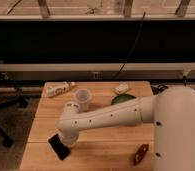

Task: Push the eraser across the table

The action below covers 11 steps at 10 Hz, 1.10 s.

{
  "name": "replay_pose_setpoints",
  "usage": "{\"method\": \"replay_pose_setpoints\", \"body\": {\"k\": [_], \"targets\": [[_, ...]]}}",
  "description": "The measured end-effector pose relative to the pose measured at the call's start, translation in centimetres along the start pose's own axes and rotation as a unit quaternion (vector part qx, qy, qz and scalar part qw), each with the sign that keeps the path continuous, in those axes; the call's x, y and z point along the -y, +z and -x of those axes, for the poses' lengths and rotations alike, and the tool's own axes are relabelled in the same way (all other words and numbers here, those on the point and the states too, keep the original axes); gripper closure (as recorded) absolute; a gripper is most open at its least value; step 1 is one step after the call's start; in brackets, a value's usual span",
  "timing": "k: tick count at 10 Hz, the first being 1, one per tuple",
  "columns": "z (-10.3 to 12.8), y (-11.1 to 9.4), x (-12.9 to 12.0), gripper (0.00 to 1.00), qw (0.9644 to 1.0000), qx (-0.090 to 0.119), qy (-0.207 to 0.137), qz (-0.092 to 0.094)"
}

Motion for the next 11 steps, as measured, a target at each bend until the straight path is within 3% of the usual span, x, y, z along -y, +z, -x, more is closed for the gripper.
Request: {"method": "replay_pose_setpoints", "body": {"k": [11], "targets": [[1.9,1.1,5.2,1.0,0.9957,0.022,-0.089,-0.011]]}}
